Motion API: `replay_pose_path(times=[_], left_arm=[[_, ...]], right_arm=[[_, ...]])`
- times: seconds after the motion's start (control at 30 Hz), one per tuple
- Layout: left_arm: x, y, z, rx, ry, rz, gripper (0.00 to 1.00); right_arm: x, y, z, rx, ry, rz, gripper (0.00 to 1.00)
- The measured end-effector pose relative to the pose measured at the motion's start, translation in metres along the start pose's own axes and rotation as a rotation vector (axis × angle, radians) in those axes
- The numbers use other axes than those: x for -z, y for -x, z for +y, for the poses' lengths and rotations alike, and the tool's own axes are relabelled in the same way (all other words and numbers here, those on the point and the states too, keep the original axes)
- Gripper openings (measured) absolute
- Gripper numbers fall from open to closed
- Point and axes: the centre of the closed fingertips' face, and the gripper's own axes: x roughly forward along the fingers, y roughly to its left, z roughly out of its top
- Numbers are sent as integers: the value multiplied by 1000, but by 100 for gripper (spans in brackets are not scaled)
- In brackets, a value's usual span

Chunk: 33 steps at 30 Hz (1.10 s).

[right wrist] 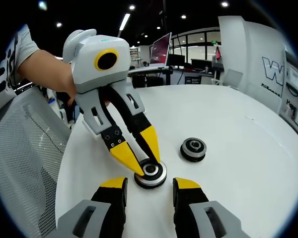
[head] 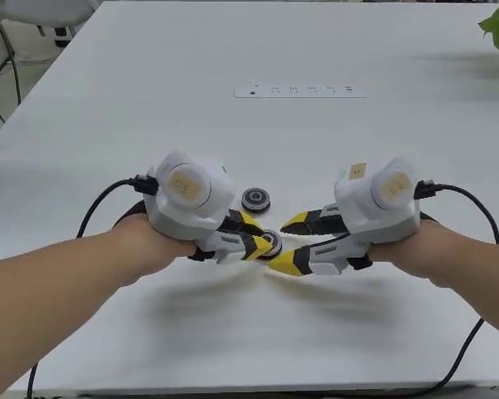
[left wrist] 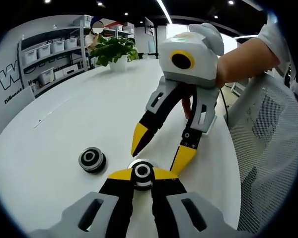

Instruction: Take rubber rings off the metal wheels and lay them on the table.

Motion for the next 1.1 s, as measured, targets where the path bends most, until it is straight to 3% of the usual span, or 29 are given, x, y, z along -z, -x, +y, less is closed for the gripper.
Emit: replay_pose_path(times=[0.53, 1.1], left_arm=[[2, 0, 3, -3, 0, -3, 7], [3, 0, 2, -3, -7, -3, 7]], right_arm=[[3, -6, 0, 6, -74, -7, 24], [8, 1, 2, 2, -118, -1, 15]])
